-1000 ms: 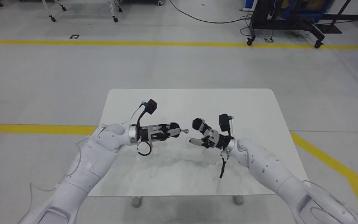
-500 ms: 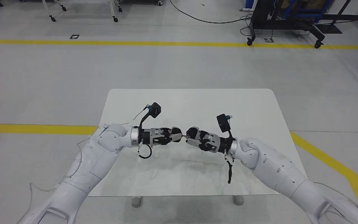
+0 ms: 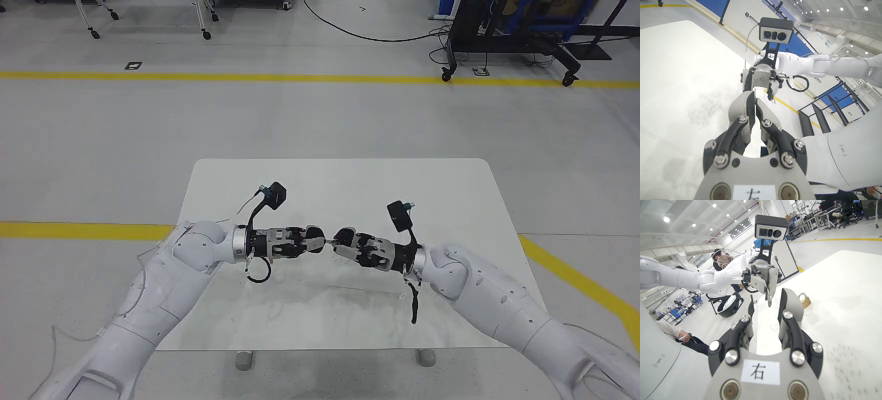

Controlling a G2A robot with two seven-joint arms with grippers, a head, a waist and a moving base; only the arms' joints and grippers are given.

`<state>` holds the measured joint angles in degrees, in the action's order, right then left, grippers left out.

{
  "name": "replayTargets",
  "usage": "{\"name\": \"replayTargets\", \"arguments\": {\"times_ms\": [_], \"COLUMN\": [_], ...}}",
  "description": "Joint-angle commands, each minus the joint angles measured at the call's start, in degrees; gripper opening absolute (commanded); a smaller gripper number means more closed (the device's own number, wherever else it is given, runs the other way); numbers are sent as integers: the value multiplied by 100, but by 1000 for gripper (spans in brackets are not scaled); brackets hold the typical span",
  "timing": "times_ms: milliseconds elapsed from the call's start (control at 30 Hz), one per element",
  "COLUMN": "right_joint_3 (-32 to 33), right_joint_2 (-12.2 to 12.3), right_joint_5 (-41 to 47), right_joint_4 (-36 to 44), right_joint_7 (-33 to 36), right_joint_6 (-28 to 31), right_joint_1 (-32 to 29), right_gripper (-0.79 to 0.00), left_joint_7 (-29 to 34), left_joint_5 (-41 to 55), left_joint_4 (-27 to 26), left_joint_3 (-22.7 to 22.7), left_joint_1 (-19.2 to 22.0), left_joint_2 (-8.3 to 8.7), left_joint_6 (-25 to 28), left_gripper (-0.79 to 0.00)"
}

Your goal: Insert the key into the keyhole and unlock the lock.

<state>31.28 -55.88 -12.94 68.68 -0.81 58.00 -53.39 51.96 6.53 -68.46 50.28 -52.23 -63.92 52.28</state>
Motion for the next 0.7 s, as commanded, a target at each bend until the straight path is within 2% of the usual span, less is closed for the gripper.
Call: {"name": "replayTargets", "arguments": {"times_ms": [0, 67, 167, 300, 333, 367, 533, 667], "right_joint_3": [-4, -6, -5, 4, 12, 21, 172, 511], "right_joint_2": [-20, -43, -76, -117, -126, -133, -124, -21], "right_joint_5": [61, 121, 194, 214, 217, 215, 132, -65], "right_joint_4": [-38, -65, -94, -120, -128, -135, -183, -279], "right_joint_7": [55, 94, 143, 195, 186, 173, -46, -537], "right_joint_6": [0, 0, 0, 0, 0, 0, 0, 0], "right_joint_1": [12, 21, 26, 28, 19, 9, -96, -303], "right_gripper": [-533, -603, -785, -785, -785, -785, -785, -785], "left_joint_7": [-5, -8, -30, -80, -111, -195, -430, -608], "left_joint_5": [5, 10, -23, -167, -234, -244, -262, -321], "left_joint_4": [5, 5, 6, -6, -11, 2, 32, 35], "left_joint_3": [-9, -19, -30, -37, -35, -26, 91, 276], "left_joint_1": [3, 10, 20, 38, 40, 20, -16, -65], "left_joint_2": [2, 3, 4, 7, 8, 6, 31, 81], "left_joint_6": [-6, -13, -2, 37, 55, 26, 83, 118], "left_gripper": [-785, -785, -785, -785, -603, 0, 0, 0]}}
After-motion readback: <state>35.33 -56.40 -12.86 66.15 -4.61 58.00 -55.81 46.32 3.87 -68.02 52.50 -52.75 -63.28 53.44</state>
